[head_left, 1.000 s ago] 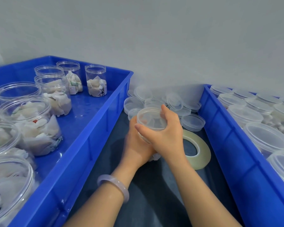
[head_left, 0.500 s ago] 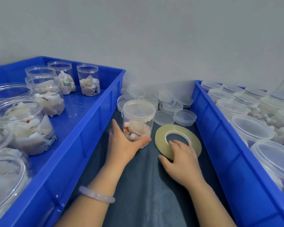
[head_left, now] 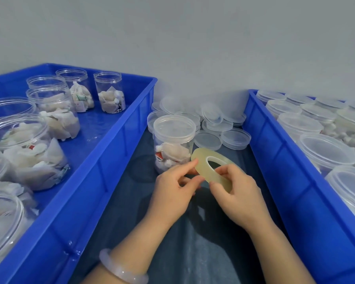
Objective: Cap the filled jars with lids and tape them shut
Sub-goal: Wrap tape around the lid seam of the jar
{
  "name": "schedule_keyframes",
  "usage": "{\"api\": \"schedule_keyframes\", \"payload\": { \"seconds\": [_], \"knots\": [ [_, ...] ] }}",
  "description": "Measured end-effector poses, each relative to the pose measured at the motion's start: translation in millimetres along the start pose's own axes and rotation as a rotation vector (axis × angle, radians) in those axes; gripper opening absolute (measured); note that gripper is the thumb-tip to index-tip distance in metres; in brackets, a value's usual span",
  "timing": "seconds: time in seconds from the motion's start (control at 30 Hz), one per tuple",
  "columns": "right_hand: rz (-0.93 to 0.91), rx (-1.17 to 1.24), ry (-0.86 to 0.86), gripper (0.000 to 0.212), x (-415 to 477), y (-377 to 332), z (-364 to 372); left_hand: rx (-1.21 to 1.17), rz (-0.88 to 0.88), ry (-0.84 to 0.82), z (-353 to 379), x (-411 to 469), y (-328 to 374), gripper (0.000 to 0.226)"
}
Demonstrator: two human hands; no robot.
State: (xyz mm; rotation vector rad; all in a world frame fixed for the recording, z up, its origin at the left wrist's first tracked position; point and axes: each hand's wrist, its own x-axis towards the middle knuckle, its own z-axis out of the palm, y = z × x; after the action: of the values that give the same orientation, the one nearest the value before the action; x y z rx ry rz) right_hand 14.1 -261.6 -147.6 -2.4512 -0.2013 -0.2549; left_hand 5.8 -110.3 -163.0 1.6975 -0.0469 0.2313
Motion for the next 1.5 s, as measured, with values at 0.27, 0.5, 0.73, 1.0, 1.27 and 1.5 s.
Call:
{"api": "schedule_keyframes", "payload": {
  "seconds": [0.27, 0.5, 0.73, 1.0, 1.27, 1.5],
  "knots": [
    [-0.015, 0.006, 0.004, 0.036, -2, 0, 3, -0.12, -0.033, 0.096, 1, -1, 3, 0.027],
    [0.005, -0.003, -0.009, 0.04, -1, -2, 7, 0.195, 0.056, 0.038, 2, 0, 3, 0.023],
    [-0.174, -0.025, -0.009, 0.047, -2, -6, 11, 0.194, 0.034, 0.056, 0, 1, 0, 0.025],
    [-0.105, -0.015, 0.055, 0.045, 3, -11, 16, 0.137, 0.268, 0.19, 0, 3, 2, 0.037],
    [-0.094, -0.003, -0.081, 0.05, 1, -6, 10, 0.001, 0.137, 0.223, -9, 8, 1, 0.032],
    [-0.256, 0.042, 0.206, 0.024, 12, -23, -3, -0.024, 0.397, 0.235, -9, 0, 26, 0.029]
  ]
}}
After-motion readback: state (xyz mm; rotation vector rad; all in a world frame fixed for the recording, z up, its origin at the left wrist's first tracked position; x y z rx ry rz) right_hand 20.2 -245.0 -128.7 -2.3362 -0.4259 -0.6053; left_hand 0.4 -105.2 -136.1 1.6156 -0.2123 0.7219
